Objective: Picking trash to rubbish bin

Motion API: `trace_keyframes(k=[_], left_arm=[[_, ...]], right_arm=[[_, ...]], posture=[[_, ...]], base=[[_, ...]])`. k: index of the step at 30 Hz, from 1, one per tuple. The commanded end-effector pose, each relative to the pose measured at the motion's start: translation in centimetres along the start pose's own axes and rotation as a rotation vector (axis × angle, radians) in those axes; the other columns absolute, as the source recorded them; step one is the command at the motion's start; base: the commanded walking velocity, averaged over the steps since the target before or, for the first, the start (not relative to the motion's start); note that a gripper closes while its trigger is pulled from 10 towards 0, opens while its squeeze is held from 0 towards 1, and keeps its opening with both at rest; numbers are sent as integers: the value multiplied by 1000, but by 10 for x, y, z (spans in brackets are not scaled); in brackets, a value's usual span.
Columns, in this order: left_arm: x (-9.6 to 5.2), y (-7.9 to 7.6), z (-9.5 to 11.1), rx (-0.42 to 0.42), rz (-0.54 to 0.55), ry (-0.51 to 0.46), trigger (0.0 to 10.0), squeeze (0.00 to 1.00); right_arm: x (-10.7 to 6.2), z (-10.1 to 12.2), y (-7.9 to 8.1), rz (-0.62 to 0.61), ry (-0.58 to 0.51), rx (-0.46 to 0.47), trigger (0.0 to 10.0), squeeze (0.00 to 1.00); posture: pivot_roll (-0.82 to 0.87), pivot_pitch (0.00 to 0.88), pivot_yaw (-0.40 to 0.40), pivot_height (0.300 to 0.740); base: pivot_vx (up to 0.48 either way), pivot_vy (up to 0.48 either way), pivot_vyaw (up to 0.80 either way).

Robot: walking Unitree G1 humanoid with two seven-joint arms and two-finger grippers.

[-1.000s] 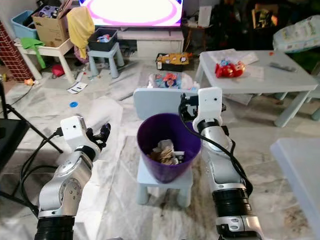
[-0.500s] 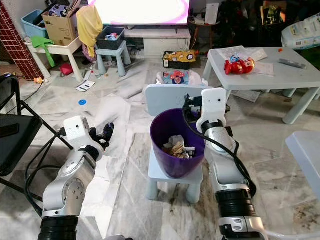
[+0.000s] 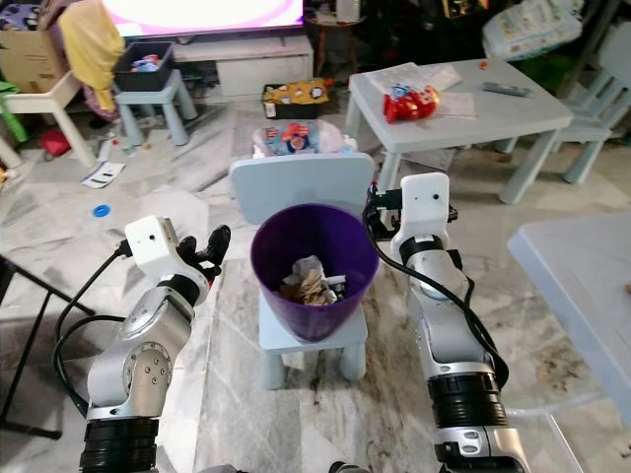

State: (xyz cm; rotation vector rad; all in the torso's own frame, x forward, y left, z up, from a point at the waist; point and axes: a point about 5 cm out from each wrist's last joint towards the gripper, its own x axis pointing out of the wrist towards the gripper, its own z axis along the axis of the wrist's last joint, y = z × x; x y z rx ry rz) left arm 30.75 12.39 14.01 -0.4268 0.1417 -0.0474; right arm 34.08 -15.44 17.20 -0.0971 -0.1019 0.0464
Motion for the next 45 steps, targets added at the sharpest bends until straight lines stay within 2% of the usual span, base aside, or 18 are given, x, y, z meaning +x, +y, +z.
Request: trace_keyframes(k=[1,10,23,27,45], left_arm=[[-1,-1,2,-8,-1,-9,10000,0],[-1,2,-1,-7,17,1,10000,0],[-2,3,-2,-1,18,5,10000,0],[-2,2,-3,4,9,7,10000,0],[-1,5,-6,-7,34,15,10000,0]], right_arm=[[0,1,-1,-9,4,1,10000,0],[0,1,-1,-10,4,-2,10000,0],[0,1,-1,-7,5,-3,10000,0],[-1,1,-1,-8,4,-4,10000,0],[-2,2,-3,-9,1,-6,10000,0]], posture=[[45,76,-19,740],[49,75,-22,740],[47,77,-23,740],[43,78,-23,740],[39,79,-25,740]], base=[[0,0,-800],[0,0,-800],[0,0,0],[0,0,-800],[70,0,0]])
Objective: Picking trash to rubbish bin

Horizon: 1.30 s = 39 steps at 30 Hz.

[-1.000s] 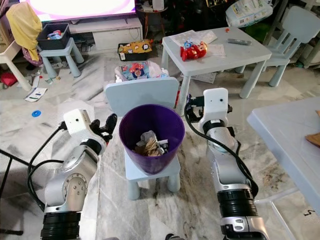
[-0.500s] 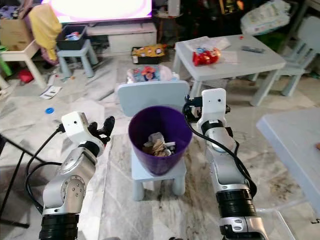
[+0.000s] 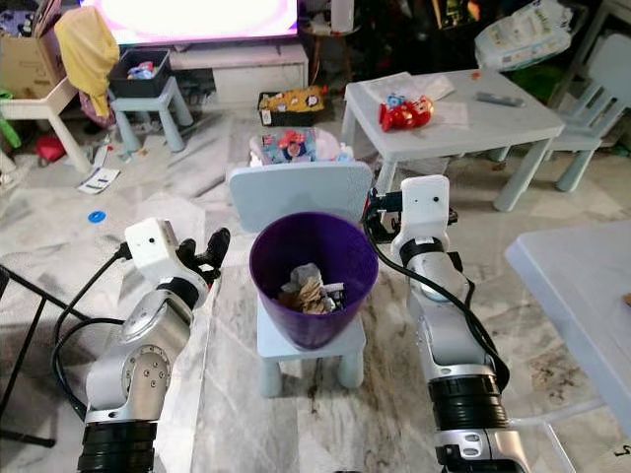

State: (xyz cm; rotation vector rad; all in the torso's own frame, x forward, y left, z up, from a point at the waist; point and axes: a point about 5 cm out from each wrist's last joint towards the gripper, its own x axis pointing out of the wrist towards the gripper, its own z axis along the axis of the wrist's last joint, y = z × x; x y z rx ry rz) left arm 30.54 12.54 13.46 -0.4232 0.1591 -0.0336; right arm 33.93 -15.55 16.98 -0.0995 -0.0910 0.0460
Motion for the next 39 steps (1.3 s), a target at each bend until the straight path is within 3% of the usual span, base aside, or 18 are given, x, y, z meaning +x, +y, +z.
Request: trace_keyframes(k=[1,11,22,39], left_arm=[[0,1,-1,-11,16,1,10000,0],[1,-2,-1,-46,6,7,10000,0],[2,0,-1,-42,22,11,10000,0],[3,1,-1,-40,24,7,10000,0]], right_arm=[[0,4,-2,-9,-8,-3,10000,0],[0,4,-2,-9,-6,-8,10000,0],[1,4,-2,-8,-6,-9,10000,0],[2,5,-2,-7,-11,-8,10000,0]], posture=[[38,79,-25,740],[37,78,-26,740],[36,78,-27,740],[38,75,-28,740]], base=[[0,0,-656],[0,0,-800],[0,284,-762],[0,258,-25]])
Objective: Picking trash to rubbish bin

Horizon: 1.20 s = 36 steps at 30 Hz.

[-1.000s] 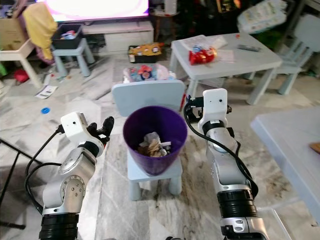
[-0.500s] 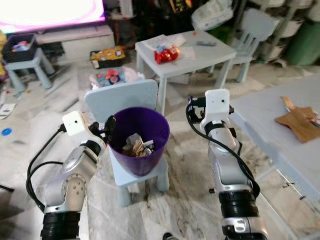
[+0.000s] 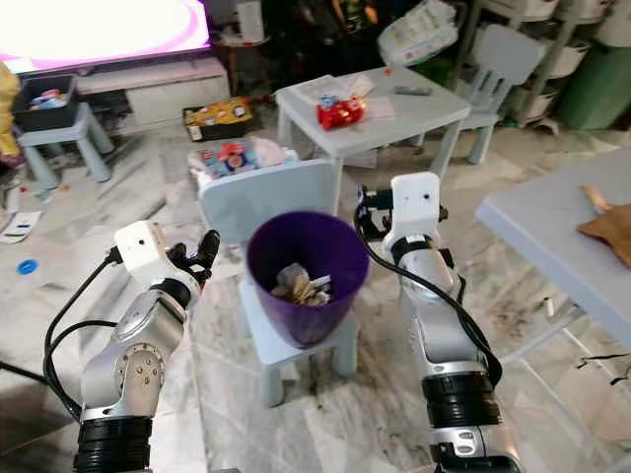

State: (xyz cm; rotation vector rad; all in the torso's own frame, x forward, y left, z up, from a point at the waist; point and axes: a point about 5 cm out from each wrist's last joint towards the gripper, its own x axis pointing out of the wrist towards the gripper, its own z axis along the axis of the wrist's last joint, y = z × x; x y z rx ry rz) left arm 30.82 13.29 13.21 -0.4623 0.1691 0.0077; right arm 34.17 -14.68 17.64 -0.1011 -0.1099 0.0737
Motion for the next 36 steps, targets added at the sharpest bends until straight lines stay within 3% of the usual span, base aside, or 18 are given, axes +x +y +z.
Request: trace_keyframes(k=[1,10,17,29,36], left_arm=[[1,-7,-2,5,-16,1,10000,0],[0,-9,3,-14,-45,-21,10000,0],[0,-8,5,-25,-44,-33,10000,0],[1,-7,5,-21,-44,-36,10000,0],[1,-7,5,-16,-43,-36,10000,0]], right_arm=[[-2,-2,-10,-34,9,-7,10000,0],[-2,-3,-9,-36,10,-5,10000,0],[-1,-3,-11,-41,15,-5,10000,0],[-1,-3,-11,-43,12,-8,10000,0],[-2,-2,-11,-39,9,-5,10000,0]], posture=[[38,75,-28,740],[40,73,-25,740],[39,71,-24,740],[37,70,-24,740],[37,72,-23,740]], base=[[0,0,0],[0,0,0],[0,0,-720],[291,0,-791],[345,0,-65]])
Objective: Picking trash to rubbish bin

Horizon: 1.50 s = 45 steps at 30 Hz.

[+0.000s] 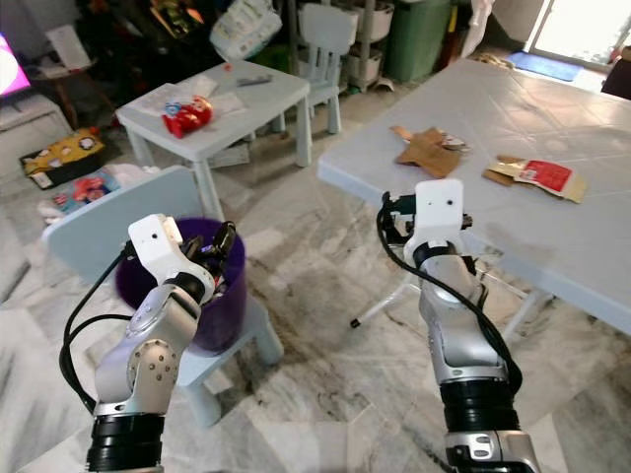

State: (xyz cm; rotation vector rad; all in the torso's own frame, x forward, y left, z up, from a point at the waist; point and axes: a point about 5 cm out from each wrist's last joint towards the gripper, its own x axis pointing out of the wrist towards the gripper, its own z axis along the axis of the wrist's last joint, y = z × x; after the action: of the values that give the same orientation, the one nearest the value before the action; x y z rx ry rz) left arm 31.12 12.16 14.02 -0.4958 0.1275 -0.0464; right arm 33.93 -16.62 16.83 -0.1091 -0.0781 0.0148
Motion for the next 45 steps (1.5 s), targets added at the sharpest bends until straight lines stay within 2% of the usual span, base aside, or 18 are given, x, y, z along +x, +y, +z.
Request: trace_keyframes(k=[1,17,24,25,28,33,35,38,45], left_arm=[[-1,7,3,14,21,-8,10000,0],[-1,7,1,28,16,10,10000,0],[1,0,4,207,-40,10,10000,0],[1,-2,6,242,-62,-2,10000,0],[1,-3,11,271,-72,-27,10000,0],[1,2,30,376,-45,-173,10000,0],[0,6,37,386,-35,-216,10000,0],[1,9,41,404,-26,-227,10000,0],[4,14,44,383,-4,-242,10000,0]], right_arm=[[2,8,7,17,-26,5,10000,0],[4,8,8,17,-28,2,10000,0],[4,8,9,19,-25,10,10000,0],[5,8,9,18,-29,15,10000,0],[5,9,10,15,-40,31,10000,0],[3,15,11,-1,-88,115,10000,0],[3,14,12,1,-82,128,10000,0],[2,13,12,-4,-84,126,10000,0],[-1,8,9,-32,-72,118,10000,0]], posture=[[37,72,-23,740],[37,70,-24,740],[47,64,-25,740],[47,64,-25,740],[60,63,-17,740],[68,69,-2,740],[69,71,2,740],[68,71,12,740],[73,60,33,740]], base=[[352,0,0],[354,0,-60],[0,0,-800],[0,0,-800],[0,0,-800],[0,0,-475],[0,0,0],[0,0,0],[0,0,0]])
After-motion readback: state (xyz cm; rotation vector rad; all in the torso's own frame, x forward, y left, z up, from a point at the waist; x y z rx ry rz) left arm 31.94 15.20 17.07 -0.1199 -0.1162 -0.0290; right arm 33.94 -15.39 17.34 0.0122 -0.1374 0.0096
